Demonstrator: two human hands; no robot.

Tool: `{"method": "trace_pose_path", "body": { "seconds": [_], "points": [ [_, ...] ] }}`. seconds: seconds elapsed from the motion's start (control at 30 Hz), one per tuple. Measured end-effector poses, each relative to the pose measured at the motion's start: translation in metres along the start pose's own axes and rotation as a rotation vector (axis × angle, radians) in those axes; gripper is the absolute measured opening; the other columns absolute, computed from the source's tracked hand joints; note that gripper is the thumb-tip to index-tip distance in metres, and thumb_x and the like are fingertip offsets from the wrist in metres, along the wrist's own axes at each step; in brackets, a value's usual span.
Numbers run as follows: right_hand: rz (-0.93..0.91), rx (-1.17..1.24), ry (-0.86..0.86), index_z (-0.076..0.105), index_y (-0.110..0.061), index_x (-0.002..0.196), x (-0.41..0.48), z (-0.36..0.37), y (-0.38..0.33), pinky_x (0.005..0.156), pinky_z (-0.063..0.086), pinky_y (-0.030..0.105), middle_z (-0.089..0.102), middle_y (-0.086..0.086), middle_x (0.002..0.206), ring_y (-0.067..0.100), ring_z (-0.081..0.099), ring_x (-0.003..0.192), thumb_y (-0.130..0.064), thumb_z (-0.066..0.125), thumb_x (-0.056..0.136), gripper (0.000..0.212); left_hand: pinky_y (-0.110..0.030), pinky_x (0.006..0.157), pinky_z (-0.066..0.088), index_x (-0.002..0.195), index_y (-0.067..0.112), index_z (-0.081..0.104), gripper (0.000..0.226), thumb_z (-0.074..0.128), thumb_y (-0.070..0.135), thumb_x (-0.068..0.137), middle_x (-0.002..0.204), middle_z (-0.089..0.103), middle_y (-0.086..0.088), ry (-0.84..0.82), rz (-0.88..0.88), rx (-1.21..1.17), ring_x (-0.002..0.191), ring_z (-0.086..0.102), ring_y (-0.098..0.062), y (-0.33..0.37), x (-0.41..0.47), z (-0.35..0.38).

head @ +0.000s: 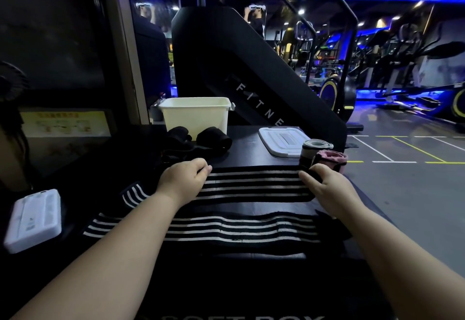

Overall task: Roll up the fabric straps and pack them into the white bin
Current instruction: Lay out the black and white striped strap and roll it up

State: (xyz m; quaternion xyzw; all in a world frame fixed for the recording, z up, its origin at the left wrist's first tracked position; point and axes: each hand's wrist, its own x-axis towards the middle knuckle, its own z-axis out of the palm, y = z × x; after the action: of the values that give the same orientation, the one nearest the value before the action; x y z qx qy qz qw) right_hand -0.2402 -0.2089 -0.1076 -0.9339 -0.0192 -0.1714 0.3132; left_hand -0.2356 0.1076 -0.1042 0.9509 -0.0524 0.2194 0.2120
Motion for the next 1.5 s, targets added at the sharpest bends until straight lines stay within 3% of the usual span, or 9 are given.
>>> {"method": "trace_pose_path", "body": {
  "seconds": [0.17,0.3,0.5,0.77,0.9,0.97,1.07,1.23,1.5],
  "points": [
    [-0.027,0.045,-0.048,0.062,-0.023,0.085,-0.003,-0.004,0.0,0.065,0.043,0.032,0.065,-0.007,0.075,0.015,0.06,0.075,-0.049,0.059,0.091,0.027,-0.029,0.059,0.037,0.066,0.021,0.052,0.041,0.046,0.047,0.097,0.061,0.054,0.006,-0.196,-0.074,0.024,0.066,0.055,-0.014,0.001,0.005,-0.023],
    [-0.052,-0.002,-0.103,0.064,-0.024,0.08,-0.01,-0.007,0.002,0.069,0.046,0.031,0.065,-0.008,0.072,0.013,0.061,0.074,-0.049,0.064,0.087,0.026,-0.029,0.066,0.041,0.07,0.015,0.057,0.04,0.052,0.046,0.095,0.062,0.052,0.007,-0.39,-0.13,0.028,0.066,0.053,-0.014,0.001,0.0,-0.03],
    [-0.141,-0.276,-0.24,0.054,-0.023,0.067,-0.032,-0.009,0.013,0.063,0.044,0.033,0.059,-0.005,0.065,0.014,0.057,0.069,-0.06,0.06,0.084,0.04,-0.027,0.065,0.04,0.068,0.026,0.057,0.038,0.049,0.052,0.094,0.07,0.056,0.013,-0.561,-0.135,0.234,0.073,0.054,-0.008,0.006,-0.035,-0.016],
    [-0.111,-0.427,-0.179,0.05,-0.031,0.077,-0.043,-0.006,0.031,0.064,0.037,0.032,0.063,-0.009,0.083,0.02,0.061,0.092,-0.071,0.047,0.084,0.041,-0.03,0.069,0.04,0.079,0.029,0.052,0.035,0.042,0.058,0.095,0.083,0.058,0.011,-0.453,-0.078,0.348,0.084,0.055,-0.013,0.019,-0.045,-0.002],
    [-0.122,-0.55,-0.186,0.053,-0.029,0.086,-0.041,-0.008,0.031,0.075,0.038,0.036,0.066,-0.008,0.096,0.02,0.059,0.101,-0.077,0.039,0.084,0.05,-0.035,0.088,0.038,0.09,0.028,0.052,0.019,0.045,0.044,0.097,0.091,0.053,0.01,-0.379,0.027,0.389,0.098,0.051,-0.017,0.029,-0.043,0.0],
    [-0.116,-0.54,-0.191,0.053,-0.029,0.085,-0.041,-0.01,0.032,0.075,0.036,0.037,0.063,-0.006,0.094,0.022,0.057,0.101,-0.078,0.035,0.084,0.052,-0.038,0.093,0.036,0.096,0.029,0.055,0.011,0.045,0.03,0.095,0.1,0.056,0.01,-0.31,0.08,0.347,0.108,0.05,-0.02,0.042,-0.041,0.008],
    [-0.094,-0.491,-0.188,0.051,-0.03,0.082,-0.041,-0.009,0.036,0.075,0.035,0.037,0.06,-0.001,0.098,0.025,0.053,0.106,-0.068,0.033,0.092,0.043,-0.037,0.098,0.041,0.114,0.031,0.06,0.025,0.046,0.027,0.094,0.117,0.063,0.006,-0.305,0.095,0.126,0.116,0.052,-0.022,0.073,-0.042,0.029],
    [-0.066,-0.305,-0.183,0.059,-0.036,0.091,-0.039,-0.007,0.062,0.087,0.043,0.038,0.062,-0.003,0.108,0.022,0.053,0.11,-0.063,0.046,0.089,0.03,-0.038,0.104,0.038,0.123,0.032,0.057,0.03,0.046,0.038,0.097,0.127,0.059,0.003,-0.4,0.136,-0.039,0.124,0.047,-0.024,0.114,-0.05,0.067],
    [-0.028,-0.175,-0.102,0.063,-0.027,0.089,-0.049,-0.018,0.079,0.077,0.038,0.028,0.061,-0.004,0.096,0.016,0.054,0.096,-0.058,0.064,0.081,0.031,-0.038,0.107,0.031,0.128,0.031,0.056,0.033,0.045,0.023,0.098,0.13,0.057,0.006,-0.413,0.133,-0.042,0.127,0.042,-0.021,0.134,-0.046,0.074]
  ]
}}
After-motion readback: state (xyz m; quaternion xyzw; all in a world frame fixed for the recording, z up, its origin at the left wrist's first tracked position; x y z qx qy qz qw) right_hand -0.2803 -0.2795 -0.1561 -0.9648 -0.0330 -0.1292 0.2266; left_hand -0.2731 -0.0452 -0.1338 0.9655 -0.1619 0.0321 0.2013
